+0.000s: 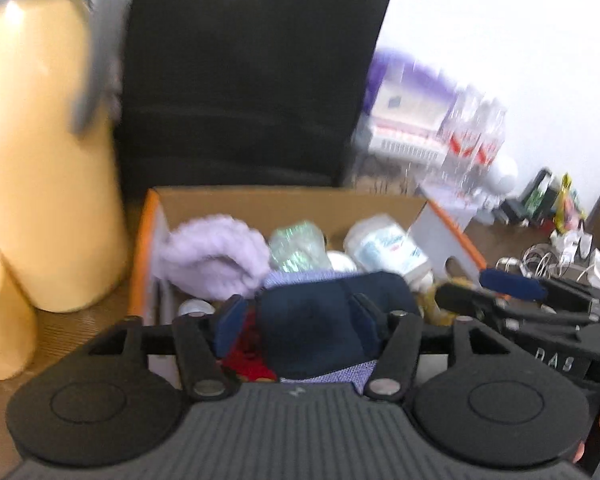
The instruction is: Organize objects
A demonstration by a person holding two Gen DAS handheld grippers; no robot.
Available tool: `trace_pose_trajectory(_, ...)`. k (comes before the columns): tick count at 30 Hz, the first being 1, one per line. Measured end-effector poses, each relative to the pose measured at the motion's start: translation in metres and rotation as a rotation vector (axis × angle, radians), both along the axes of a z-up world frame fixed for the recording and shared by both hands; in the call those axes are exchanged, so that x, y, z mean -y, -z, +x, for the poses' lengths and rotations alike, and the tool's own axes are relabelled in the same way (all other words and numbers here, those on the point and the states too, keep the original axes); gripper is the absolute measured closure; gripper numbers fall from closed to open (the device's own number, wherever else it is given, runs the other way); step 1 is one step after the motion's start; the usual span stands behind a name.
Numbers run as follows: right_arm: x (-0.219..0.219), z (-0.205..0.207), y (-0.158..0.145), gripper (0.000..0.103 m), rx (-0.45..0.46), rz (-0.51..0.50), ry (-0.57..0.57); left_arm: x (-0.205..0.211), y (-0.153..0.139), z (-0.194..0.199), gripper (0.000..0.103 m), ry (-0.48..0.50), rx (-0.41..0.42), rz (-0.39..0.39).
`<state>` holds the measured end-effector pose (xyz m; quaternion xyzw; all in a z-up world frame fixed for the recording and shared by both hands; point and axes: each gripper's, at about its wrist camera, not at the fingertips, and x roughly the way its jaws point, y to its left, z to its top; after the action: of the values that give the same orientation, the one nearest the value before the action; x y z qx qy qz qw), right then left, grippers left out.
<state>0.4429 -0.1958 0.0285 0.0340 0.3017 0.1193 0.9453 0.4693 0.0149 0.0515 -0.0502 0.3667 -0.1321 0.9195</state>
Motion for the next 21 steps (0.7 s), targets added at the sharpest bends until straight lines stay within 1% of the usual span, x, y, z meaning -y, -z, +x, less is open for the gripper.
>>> trace_pose_trajectory(1,0.001,-0.007,-0.004,0.039,0.009,-0.008,-0.008,-0.003,-0.009,-0.012,0.039,-0.012,0.022,0.007)
trace_pose_trajectory(3,0.001,-0.023,-0.012,0.039,0.024,-0.023,-0.025,-0.006,-0.023,-0.039,0.031,-0.019,0.063,0.028)
trace_pose_trajectory(4,0.002,-0.033,-0.014,0.038,0.029,-0.027,-0.031,-0.007,-0.028,-0.056,0.026,-0.027,0.089,0.043)
trace_pose_trajectory(6,0.005,-0.059,-0.017,0.038,0.039,-0.022,-0.038,-0.009,-0.031,-0.100,0.021,-0.044,0.144,0.074)
trace_pose_trajectory(9,0.013,-0.114,-0.013,0.032,0.053,-0.017,-0.045,-0.009,-0.023,-0.174,0.012,-0.048,0.201,0.077)
trace_pose_trajectory(11,0.017,-0.158,-0.007,0.026,0.069,-0.018,-0.050,-0.008,-0.016,-0.227,0.002,-0.037,0.240,0.079)
trace_pose_trajectory(14,0.019,-0.229,0.006,0.023,0.080,-0.025,-0.062,-0.002,-0.001,-0.299,0.000,-0.063,0.286,0.098)
trace_pose_trajectory(16,0.018,-0.274,0.016,0.022,0.064,-0.026,-0.059,0.001,0.009,-0.337,0.000,-0.089,0.280,0.097)
trace_pose_trajectory(18,0.015,-0.310,0.025,0.021,0.042,-0.014,-0.056,0.003,0.018,-0.368,0.000,-0.130,0.241,0.077)
trace_pose_trajectory(21,0.006,-0.359,0.038,0.021,0.010,0.012,-0.071,0.006,0.027,-0.410,0.000,-0.146,0.193,0.066)
